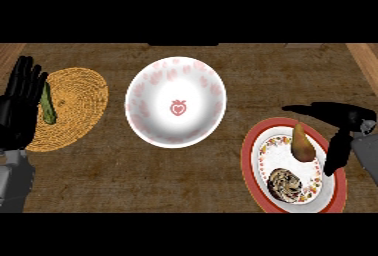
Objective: Pick the pear from the plate and place it in the bowl
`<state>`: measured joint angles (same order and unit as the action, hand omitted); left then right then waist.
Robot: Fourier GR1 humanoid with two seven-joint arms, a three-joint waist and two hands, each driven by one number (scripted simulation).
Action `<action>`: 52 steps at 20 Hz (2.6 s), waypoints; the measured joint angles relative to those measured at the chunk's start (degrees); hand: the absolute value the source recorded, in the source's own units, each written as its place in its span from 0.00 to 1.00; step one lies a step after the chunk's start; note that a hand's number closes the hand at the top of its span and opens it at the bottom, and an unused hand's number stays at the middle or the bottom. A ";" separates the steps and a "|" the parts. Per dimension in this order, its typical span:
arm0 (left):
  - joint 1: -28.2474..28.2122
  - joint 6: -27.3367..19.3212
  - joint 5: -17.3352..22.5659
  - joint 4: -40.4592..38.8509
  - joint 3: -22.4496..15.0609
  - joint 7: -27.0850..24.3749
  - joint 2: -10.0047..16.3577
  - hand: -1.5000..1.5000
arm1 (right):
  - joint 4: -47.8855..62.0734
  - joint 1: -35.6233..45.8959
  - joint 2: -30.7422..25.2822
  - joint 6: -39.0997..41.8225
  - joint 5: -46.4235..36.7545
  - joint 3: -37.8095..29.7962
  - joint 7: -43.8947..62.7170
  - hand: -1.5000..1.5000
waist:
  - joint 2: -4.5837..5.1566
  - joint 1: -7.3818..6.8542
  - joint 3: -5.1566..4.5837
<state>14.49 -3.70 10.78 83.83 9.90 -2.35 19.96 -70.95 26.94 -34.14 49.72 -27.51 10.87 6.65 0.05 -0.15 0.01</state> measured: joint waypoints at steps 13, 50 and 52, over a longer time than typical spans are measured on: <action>-0.76 1.98 -0.66 1.44 1.82 0.97 -0.70 0.50 | 7.01 -0.53 4.94 -2.85 -10.00 -0.48 -3.46 0.00 | -0.01 -0.05 -0.01; -6.37 1.84 -1.36 3.86 7.38 2.32 0.36 0.50 | -34.30 -37.73 9.21 -38.75 -25.88 -15.28 20.97 1.00 | -2.08 7.42 -0.50; -6.18 1.69 -1.52 4.08 7.03 2.26 0.02 0.50 | -42.95 -40.15 10.56 -37.90 -25.35 -14.37 23.00 1.00 | -1.94 7.02 -0.48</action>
<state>8.32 -2.02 9.26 87.91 16.93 -0.09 19.98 -113.90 -13.21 -23.59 11.82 -52.86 -3.51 29.65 -1.89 6.88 -0.46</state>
